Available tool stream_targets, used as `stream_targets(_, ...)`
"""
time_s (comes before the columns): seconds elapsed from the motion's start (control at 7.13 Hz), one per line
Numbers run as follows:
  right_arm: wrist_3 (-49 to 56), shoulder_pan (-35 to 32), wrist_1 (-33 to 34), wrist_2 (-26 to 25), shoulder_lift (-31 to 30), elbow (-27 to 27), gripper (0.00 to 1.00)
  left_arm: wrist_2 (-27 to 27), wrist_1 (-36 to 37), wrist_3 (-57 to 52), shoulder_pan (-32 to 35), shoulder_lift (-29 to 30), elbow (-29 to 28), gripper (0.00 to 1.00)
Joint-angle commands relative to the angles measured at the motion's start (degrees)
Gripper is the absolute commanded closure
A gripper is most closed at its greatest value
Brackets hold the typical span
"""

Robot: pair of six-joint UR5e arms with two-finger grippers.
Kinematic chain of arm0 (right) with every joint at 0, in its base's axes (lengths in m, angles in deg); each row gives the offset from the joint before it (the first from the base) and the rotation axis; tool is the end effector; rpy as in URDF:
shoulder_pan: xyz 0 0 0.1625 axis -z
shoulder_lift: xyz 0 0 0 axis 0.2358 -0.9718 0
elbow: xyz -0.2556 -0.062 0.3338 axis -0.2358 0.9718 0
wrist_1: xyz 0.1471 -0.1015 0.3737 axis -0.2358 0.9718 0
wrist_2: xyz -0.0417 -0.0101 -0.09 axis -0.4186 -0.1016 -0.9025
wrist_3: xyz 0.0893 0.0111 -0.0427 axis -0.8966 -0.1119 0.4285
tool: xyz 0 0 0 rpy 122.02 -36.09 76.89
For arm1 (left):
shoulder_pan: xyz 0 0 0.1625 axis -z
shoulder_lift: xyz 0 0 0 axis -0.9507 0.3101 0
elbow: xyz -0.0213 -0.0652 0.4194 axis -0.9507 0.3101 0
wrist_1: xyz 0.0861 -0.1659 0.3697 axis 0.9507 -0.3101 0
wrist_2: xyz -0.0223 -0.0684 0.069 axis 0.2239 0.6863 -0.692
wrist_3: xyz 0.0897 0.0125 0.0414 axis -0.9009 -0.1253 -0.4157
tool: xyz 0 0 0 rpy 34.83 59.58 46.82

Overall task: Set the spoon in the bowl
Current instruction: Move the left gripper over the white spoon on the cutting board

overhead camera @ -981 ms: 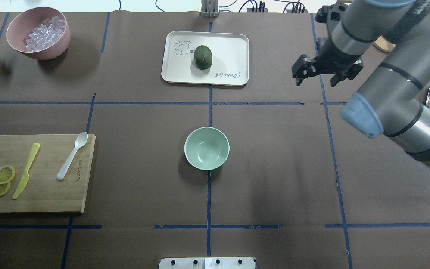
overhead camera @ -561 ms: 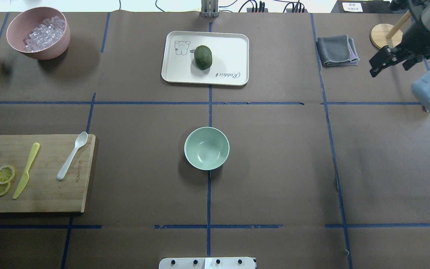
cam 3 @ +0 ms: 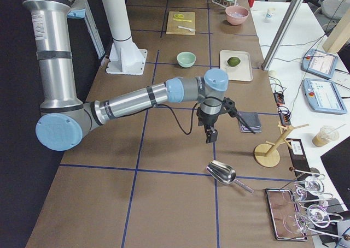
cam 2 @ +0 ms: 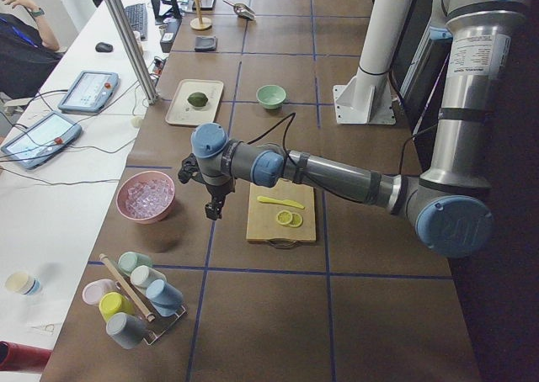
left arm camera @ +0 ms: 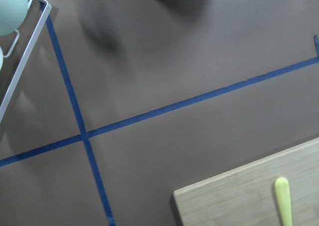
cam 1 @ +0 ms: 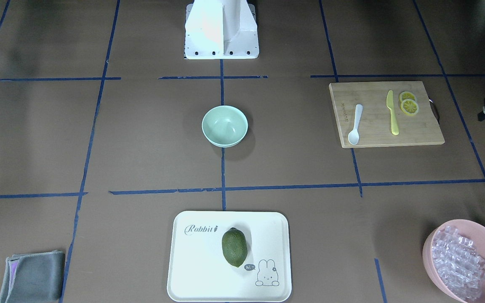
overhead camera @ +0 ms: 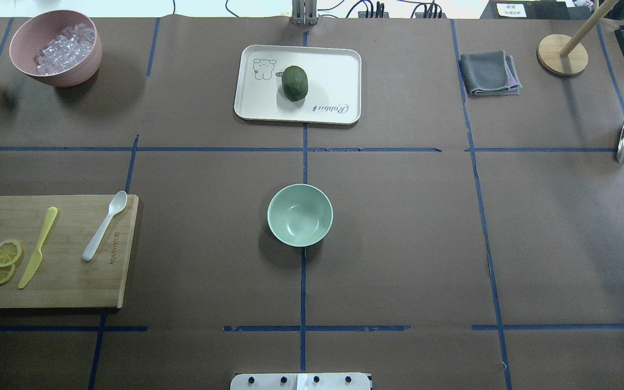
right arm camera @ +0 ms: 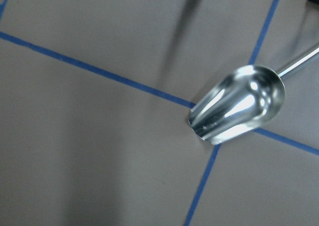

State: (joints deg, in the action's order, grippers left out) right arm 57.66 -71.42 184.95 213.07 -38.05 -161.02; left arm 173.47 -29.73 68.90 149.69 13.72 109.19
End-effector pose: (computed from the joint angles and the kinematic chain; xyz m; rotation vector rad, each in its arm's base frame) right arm 0.0288 -0.4870 0.5569 0.0970 -0.6776 -0.3353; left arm 0.0545 -0.5292 0.5307 0.1730 0.8657 0.3073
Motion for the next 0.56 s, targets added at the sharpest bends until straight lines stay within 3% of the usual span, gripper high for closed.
stream_targets(0.0, 3.68, -4.23, -4.16, 0.41, -10.34, -0.26, 0.0, -0.41, -0.12, 9.22, -5.48, 1.53, 2.54, 0.0)
stream_targets(0.28, -1.84, -4.24, -5.86, 0.5, -10.82, -1.31, 0.0, -1.46, -0.3, 24.87, -15.38, 1.45, 8.95, 0.0)
stream_targets(0.42, -1.86, -4.24, -5.86, 0.5, -10.82, -1.31, 0.0, -8.78, -3.26, 27.89, -21.01, 1.36, 9.59, 0.0)
